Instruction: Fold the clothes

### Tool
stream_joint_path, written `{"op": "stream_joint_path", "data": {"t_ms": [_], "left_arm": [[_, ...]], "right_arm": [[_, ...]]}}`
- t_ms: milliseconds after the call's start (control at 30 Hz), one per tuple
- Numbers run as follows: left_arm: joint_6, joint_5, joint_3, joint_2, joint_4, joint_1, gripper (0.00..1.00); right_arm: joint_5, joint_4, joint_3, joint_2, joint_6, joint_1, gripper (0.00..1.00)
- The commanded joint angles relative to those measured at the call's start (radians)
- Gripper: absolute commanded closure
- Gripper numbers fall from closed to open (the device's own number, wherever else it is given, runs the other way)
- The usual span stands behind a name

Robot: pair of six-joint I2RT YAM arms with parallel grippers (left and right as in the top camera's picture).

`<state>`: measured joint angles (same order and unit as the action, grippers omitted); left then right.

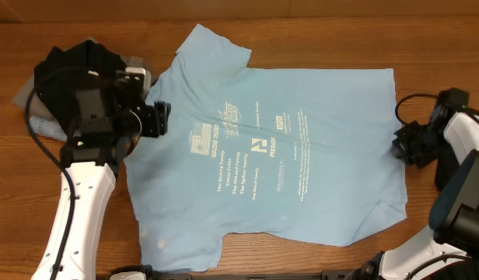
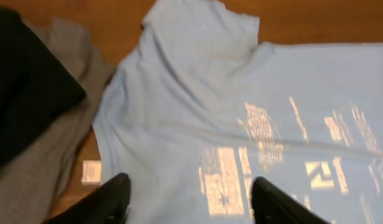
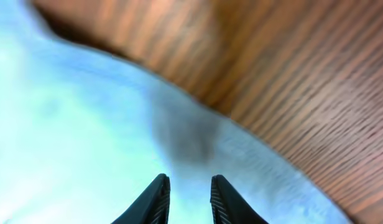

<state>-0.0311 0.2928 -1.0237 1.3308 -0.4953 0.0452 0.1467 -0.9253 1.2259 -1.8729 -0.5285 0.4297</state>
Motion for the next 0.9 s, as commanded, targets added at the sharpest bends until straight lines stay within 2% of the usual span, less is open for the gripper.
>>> {"op": "stream_joint_path", "data": {"t_ms": [0,133,267,333,500,733,867], "left_arm": [[-0.011,-0.024,-0.011,0.013,-0.093,-0.006,0.45],[-0.010,-0.058,0.012,0.103,-0.191,-0.006,0.67],[0.001,-0.068,0.067,0.238,-0.169,-0.005,0.94],[0.017,-0.069,0.080,0.311,-0.152,-0.004,0.96],[0.137,-0.204,0.088,0.506,-0.159,-0.001,0.96],[0.174,-0.320,0.085,0.551,-0.232,0.079,0.96],[0.174,-0.314,0.073,0.530,-0.268,0.143,0.96]], "right_arm": [[0.099,-0.036,0.066,0.090,0.066,-0.016,0.73],[0.163,-0.064,0.067,0.148,0.089,-0.037,0.71],[0.207,-0.093,0.067,0.177,0.097,-0.050,0.71],[0.216,-0.107,0.067,0.180,0.105,-0.055,0.71],[0.214,-0.148,0.067,0.180,0.137,-0.057,0.71],[0.214,-0.156,0.067,0.180,0.140,-0.057,0.71],[0.214,-0.154,0.066,0.180,0.141,-0.057,0.70]]}}
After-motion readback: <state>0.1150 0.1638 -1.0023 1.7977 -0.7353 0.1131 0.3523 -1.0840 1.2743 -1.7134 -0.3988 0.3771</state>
